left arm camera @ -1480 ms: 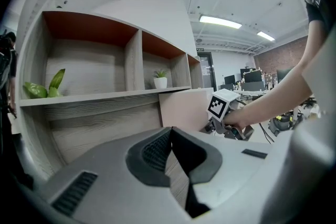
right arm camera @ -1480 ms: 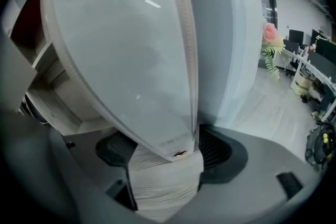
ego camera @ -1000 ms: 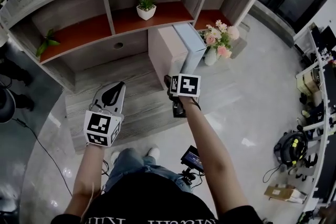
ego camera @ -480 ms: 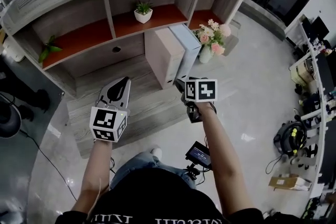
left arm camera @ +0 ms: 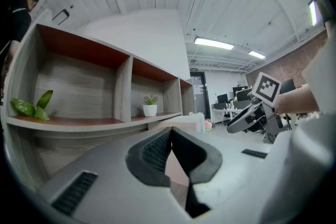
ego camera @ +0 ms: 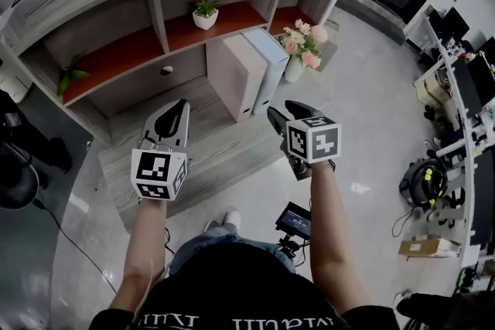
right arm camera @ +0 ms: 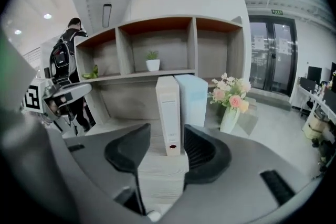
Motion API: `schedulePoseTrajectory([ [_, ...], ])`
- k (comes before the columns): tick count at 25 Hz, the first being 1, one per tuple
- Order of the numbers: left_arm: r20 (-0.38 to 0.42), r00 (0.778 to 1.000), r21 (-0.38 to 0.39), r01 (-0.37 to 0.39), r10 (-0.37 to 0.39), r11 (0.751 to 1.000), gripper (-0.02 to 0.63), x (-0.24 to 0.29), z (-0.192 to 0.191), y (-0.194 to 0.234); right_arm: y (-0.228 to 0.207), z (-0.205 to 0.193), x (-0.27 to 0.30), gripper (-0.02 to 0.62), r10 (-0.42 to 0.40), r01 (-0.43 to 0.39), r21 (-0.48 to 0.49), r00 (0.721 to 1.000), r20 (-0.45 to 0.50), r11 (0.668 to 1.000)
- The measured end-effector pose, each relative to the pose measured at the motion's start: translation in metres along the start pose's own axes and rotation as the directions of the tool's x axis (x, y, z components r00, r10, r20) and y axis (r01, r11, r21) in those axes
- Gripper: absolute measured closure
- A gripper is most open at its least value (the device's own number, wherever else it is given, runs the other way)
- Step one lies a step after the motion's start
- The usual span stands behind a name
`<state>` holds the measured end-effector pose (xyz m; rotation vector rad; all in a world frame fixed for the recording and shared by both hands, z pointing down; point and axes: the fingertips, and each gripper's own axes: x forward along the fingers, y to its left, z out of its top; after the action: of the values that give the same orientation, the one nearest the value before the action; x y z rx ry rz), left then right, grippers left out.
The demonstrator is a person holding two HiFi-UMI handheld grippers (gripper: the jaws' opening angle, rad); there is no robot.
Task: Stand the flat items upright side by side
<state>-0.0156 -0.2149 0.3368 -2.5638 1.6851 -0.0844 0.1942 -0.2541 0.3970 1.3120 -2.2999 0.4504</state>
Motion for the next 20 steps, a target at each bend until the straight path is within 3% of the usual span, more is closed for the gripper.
schedulePoseTrajectory([
  [2, 0.019, 1.000, 0.011, 0.010, -0.010, 1.000, 0.594, -0.002, 0.007, -0.001, 0.006, 0.010, -0.018, 0.421, -0.016, 0.018, -0.029, 0.998, 0.068, 0.999],
  [5, 0.038, 0.999, 0.021, 0.021, -0.022, 1.000, 0.594, -0.006, 0.016, -0.004, 0.013, 0.020, -0.044, 0.538, -0.075, 0.087, -0.074, 0.985, 0.155, 0.993],
  [7, 0.048, 0.999, 0.018, 0.022, -0.022, 1.000, 0.594, -0.008, 0.022, -0.004, 0.014, 0.023, -0.059, 0.572, -0.113, 0.131, -0.076, 0.973, 0.202, 0.988],
  [11, 0.071, 0.997, 0.012, 0.004, -0.005, 1.000, 0.594, -0.013, 0.033, -0.003, 0.013, 0.029, -0.082, 0.581, -0.138, 0.155, -0.032, 0.942, 0.307, 0.987],
  [15, 0.090, 0.996, 0.005, -0.027, 0.026, 1.000, 0.594, -0.019, 0.041, -0.004, 0.008, 0.039, -0.104, 0.581, -0.147, 0.198, -0.083, 0.898, 0.414, 0.977],
  [20, 0.130, 0.989, 0.062, -0.073, 0.064, 0.995, 0.594, -0.019, 0.059, -0.015, -0.005, 0.059, -0.128, 0.581, -0.096, 0.190, -0.127, 0.844, 0.528, 0.974],
])
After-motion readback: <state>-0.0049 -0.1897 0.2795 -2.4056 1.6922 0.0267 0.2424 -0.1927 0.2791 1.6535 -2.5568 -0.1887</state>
